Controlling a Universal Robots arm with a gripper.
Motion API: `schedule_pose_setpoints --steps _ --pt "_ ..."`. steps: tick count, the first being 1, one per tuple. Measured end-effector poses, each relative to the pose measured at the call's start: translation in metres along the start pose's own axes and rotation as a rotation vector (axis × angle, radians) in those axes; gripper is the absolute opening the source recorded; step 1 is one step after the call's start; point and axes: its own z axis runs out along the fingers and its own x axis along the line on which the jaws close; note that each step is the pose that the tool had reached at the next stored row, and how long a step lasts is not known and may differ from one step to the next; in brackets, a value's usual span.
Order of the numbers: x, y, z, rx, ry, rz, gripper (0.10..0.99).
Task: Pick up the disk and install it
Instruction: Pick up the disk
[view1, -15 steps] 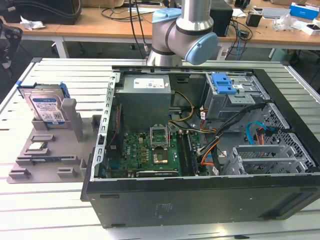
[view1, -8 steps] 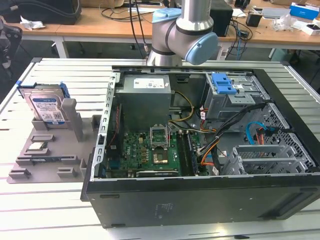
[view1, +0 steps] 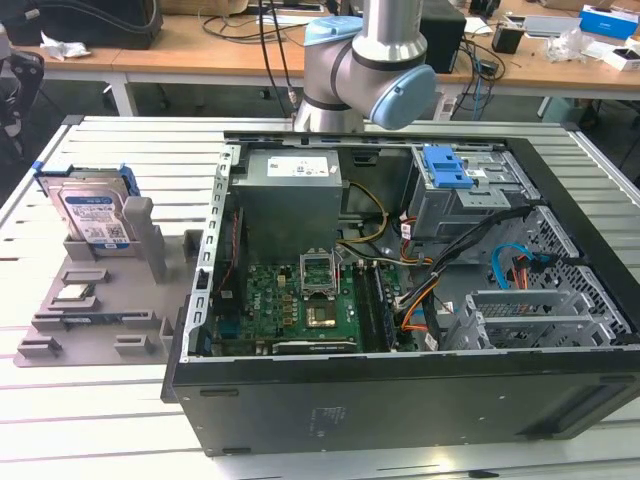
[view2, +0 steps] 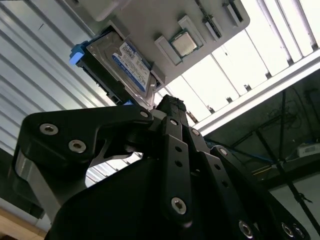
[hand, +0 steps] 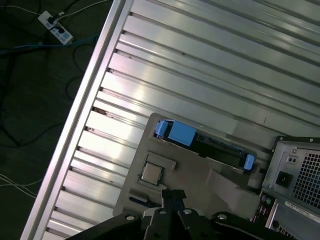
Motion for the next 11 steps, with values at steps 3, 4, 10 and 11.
schedule_pose_setpoints --steps 3,4,10,11 --pt "0.0 0.0 0.0 -0.001 0.0015 -0.034 0.106" --pt "0.0 0.0 0.0 -0.001 0.0019 -0.042 0.106" --pt "0.0 0.0 0.0 -0.002 0.0038 -0.082 0.106" --pt "0.0 0.0 0.0 -0.002 0.004 -0.087 0.106"
